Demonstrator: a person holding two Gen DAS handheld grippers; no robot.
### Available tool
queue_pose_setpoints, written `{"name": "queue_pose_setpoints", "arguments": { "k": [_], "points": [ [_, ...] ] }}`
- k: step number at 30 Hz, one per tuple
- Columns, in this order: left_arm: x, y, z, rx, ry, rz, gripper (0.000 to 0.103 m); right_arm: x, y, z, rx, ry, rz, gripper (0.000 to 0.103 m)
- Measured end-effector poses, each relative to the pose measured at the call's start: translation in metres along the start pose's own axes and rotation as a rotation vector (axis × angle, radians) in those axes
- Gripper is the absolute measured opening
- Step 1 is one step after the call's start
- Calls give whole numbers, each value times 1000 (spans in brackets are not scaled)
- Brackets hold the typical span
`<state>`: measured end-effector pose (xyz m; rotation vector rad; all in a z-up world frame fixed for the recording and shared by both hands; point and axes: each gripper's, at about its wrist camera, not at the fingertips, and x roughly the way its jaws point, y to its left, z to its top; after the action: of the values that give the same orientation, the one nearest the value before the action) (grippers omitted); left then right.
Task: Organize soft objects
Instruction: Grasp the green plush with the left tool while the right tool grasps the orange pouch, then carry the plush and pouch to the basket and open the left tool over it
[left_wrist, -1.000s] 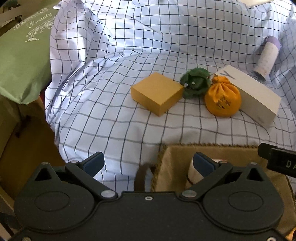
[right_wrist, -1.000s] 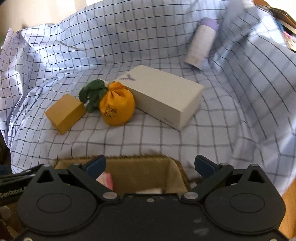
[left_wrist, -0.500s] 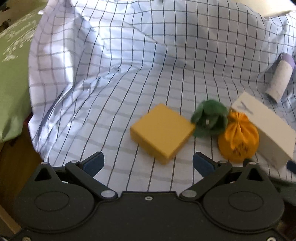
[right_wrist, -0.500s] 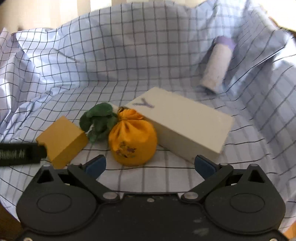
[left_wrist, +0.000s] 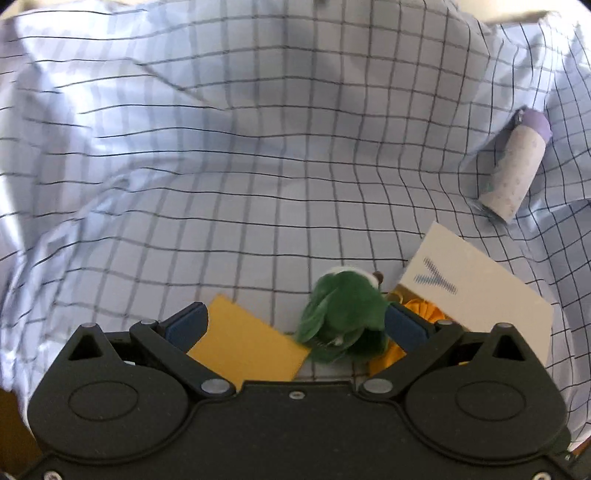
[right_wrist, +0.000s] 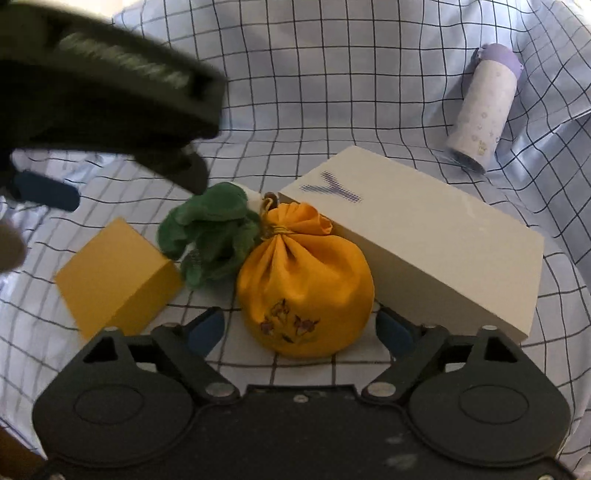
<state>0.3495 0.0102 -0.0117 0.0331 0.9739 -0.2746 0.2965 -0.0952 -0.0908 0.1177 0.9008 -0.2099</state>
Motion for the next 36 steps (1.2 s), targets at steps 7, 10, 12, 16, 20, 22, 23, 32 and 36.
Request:
{"name": "queue_pose_setpoints", "arguments": {
  "k": [7,10,12,16,20,22,23,32,36],
  "points": [
    [43,-9,16,22,96,-57,99,8,-6,-1,-6,37,17,64],
    [59,-15,17,30,137,-67,99,10,-8,-1,-5,36,20,64],
    [66,-17,16,32,148,-66,98,10,-7,-2,-8,33,20,64],
    [78,-14,17,-5,192,-136,57,12,-6,-2,-10,28,22,64],
    [78,-12,13,-46,176,-165,50,10,-9,-2,4,28,34,62],
    [69,-13,10,-54,153,-148,50,9,-10,-1,14,32,45,62],
    [62,-12,10,-56,141,-144,50,9,-12,0,21,36,54,61],
    [-35,-7,12,-88,-59,-93,50,-24,-32,7,95,19,137,60],
    [-75,-10,-2,-97,-123,-88,50,-55,-44,2,111,-28,160,60]
  ]
}}
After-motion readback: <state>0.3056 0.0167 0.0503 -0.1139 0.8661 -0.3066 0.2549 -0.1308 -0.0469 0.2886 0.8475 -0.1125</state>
